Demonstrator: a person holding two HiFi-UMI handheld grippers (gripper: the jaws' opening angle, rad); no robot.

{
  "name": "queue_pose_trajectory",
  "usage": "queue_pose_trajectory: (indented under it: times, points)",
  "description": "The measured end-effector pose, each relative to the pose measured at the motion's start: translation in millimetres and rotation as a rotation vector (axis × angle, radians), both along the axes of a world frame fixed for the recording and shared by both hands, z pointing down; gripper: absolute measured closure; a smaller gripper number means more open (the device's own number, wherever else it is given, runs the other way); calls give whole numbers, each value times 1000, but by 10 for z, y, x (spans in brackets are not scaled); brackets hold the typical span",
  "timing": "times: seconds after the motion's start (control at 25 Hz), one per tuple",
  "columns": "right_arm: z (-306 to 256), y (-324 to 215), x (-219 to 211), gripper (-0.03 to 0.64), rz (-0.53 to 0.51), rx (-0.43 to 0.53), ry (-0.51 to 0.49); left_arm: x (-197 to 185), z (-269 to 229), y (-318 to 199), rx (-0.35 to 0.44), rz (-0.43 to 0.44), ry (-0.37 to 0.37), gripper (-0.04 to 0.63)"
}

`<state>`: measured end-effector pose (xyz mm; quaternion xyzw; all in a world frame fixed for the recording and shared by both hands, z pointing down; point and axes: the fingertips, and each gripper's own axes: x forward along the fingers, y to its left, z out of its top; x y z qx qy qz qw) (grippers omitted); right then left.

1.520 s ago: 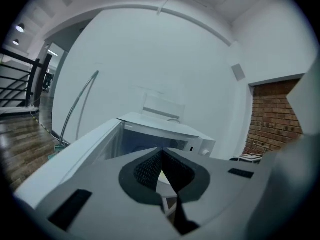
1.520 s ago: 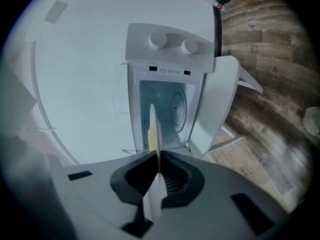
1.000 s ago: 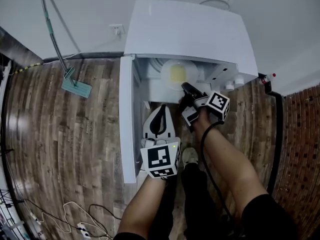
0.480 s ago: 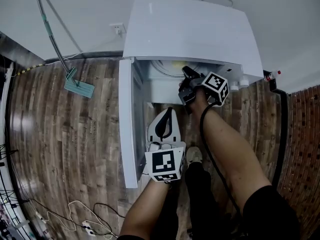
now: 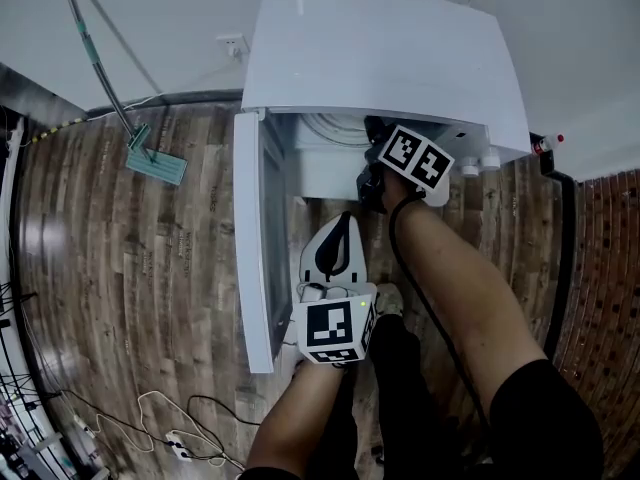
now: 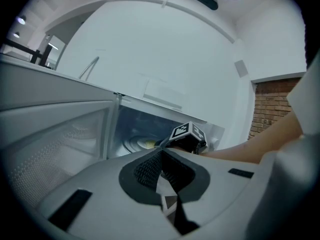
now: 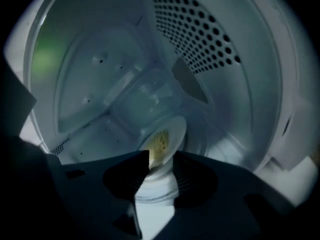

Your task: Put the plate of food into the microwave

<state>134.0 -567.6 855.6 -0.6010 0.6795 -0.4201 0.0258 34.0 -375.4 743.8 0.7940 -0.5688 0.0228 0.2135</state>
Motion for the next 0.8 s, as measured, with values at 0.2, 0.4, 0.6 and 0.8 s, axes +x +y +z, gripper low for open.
queue_pose_trajectory:
  times: [0.2, 0.4, 0.6, 0.8]
  points:
    - [23, 61, -158, 337, -184, 37, 292, 45, 15, 43, -3, 20, -15, 598]
    - [43, 113, -88, 276, -181, 44, 391, 36, 39, 53, -17, 19, -24, 598]
    - [9, 109, 124, 261, -47, 21, 425, 82, 51, 69, -29, 20, -28, 598]
    - [-153, 314, 68, 370, -95, 52, 382, 75, -23, 19, -31, 13, -39, 598]
